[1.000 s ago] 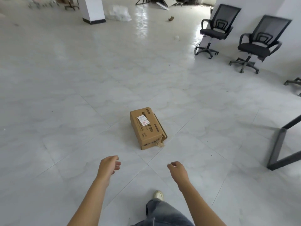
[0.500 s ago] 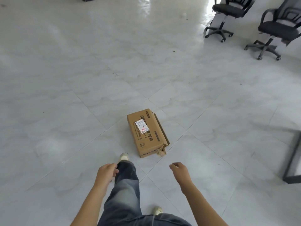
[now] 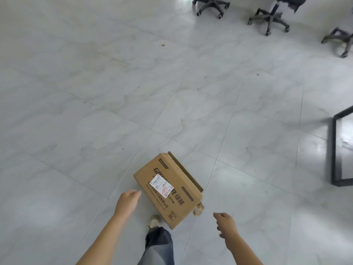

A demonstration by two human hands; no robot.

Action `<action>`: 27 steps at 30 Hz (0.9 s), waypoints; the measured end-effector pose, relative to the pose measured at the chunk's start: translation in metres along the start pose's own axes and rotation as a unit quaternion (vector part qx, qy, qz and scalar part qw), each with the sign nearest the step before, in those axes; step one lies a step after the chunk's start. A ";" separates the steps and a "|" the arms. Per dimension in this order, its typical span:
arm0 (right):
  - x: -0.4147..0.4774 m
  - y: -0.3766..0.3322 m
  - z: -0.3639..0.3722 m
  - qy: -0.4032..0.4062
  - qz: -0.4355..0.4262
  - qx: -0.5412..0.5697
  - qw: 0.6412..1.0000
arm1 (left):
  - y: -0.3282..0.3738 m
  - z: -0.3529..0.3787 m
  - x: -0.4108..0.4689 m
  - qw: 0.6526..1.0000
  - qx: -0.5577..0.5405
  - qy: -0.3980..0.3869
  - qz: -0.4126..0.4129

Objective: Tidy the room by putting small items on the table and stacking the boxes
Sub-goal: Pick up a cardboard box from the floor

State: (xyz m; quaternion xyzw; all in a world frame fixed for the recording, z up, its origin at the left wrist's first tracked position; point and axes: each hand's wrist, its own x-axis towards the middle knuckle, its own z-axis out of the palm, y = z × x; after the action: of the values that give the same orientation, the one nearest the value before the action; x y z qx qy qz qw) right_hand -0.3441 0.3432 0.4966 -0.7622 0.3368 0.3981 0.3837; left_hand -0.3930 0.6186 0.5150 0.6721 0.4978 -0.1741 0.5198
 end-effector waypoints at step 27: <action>0.348 0.048 0.160 0.050 0.195 0.281 0.939 | -0.076 0.108 0.400 0.990 0.116 -0.069 -0.045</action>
State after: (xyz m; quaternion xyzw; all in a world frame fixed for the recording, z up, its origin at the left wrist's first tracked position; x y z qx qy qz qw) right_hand -0.2806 0.3844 0.1184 -0.5620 0.5955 0.3157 0.4794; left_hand -0.2497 0.7173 0.1313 0.6912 0.4671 -0.2993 0.4632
